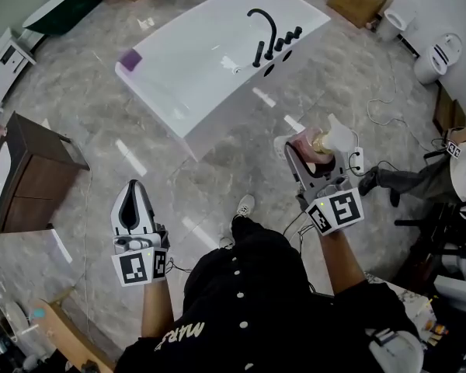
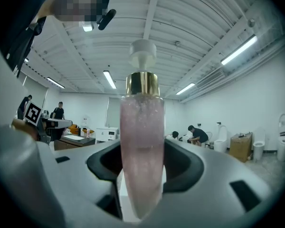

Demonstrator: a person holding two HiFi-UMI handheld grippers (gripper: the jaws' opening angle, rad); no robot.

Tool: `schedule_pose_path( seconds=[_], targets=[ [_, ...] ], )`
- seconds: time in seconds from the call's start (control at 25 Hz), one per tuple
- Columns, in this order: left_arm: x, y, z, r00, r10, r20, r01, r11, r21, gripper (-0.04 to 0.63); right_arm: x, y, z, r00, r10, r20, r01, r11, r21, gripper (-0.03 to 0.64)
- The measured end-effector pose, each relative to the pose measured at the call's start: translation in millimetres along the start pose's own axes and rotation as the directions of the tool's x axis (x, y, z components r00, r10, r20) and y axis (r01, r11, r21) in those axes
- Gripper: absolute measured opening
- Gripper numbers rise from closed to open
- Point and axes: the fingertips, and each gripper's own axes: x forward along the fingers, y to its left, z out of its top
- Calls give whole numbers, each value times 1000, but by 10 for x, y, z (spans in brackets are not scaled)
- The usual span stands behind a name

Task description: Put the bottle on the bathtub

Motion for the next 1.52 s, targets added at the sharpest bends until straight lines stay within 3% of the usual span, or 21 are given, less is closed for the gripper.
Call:
schedule_pose_path(
  seconds=[0.48, 0.76, 0.96, 1.08, 1.36, 1.52],
  targets=[
    [1141, 121, 21, 999, 48, -2, -48, 999, 13, 9, 1085, -621, -49, 998, 64, 15, -65, 998, 25, 224],
    [1387, 209, -95, 997, 71, -35, -71, 997, 8, 9, 1497, -772, -182, 997, 71, -2, -71, 997, 37, 224],
    [1595, 534, -213, 996, 72, -59, -73, 997, -6, 9, 1882, -736, -286, 999, 51, -12, -50, 998, 46, 224],
    [1871, 744, -307, 998, 36, -58, -37, 999, -27, 9, 2139, -629, -331, 999, 44, -13, -43, 998, 52, 224],
    [2618, 1077, -235, 989, -147, -22, 147, 989, -13, 9, 2785, -422, -354, 1000, -13, -16, 13, 999, 30, 224],
    [2906, 1271, -303, 981, -192, -24, 192, 981, -34, 9, 3070, -395, -426, 999, -52, -15, 53, 998, 32, 224]
  ],
)
